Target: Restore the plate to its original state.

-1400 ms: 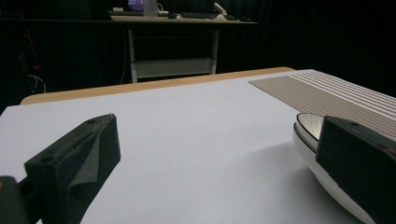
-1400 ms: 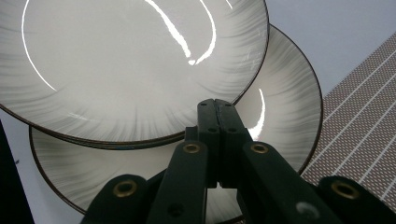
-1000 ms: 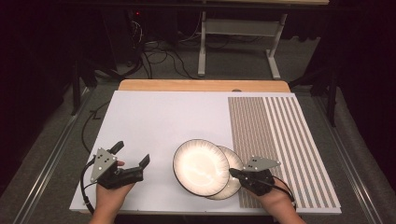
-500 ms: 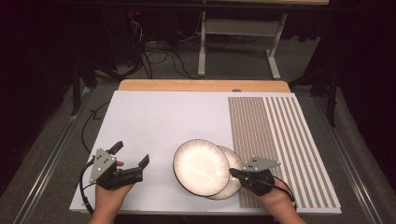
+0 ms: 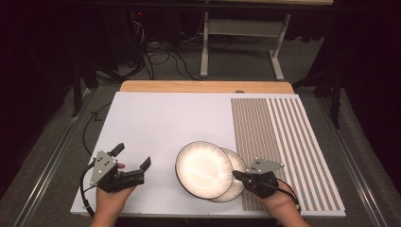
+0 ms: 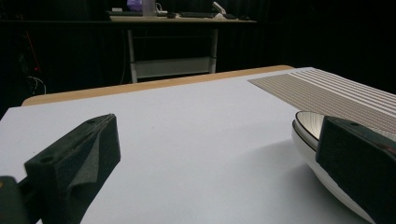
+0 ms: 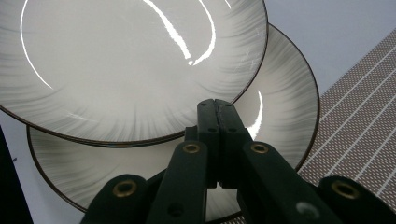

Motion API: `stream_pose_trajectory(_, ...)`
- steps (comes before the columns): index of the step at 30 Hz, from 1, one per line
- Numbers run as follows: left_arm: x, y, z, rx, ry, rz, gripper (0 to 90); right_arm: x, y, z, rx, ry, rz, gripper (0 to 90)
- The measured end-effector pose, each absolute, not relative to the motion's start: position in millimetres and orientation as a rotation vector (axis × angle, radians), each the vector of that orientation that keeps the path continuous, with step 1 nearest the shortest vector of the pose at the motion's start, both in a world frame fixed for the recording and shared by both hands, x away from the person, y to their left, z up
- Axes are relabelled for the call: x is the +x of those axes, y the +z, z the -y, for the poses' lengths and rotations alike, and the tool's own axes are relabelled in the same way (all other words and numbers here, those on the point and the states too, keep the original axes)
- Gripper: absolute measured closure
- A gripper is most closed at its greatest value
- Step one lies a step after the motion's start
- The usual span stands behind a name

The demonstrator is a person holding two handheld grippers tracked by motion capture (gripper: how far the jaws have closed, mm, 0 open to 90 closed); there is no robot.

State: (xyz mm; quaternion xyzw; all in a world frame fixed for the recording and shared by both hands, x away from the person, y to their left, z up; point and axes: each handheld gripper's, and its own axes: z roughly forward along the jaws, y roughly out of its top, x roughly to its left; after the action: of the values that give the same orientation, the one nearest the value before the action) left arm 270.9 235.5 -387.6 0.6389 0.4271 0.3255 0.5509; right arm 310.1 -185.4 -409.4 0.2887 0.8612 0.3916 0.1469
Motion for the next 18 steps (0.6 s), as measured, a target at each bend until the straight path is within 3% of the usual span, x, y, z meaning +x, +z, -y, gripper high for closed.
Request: stream_pose_trajectory(18,270.9,-387.6,-235.7,1.514,0.771,-1.007,0.6,310.8,-408.4,188.7,0.845,1.134,-2.469,90.0)
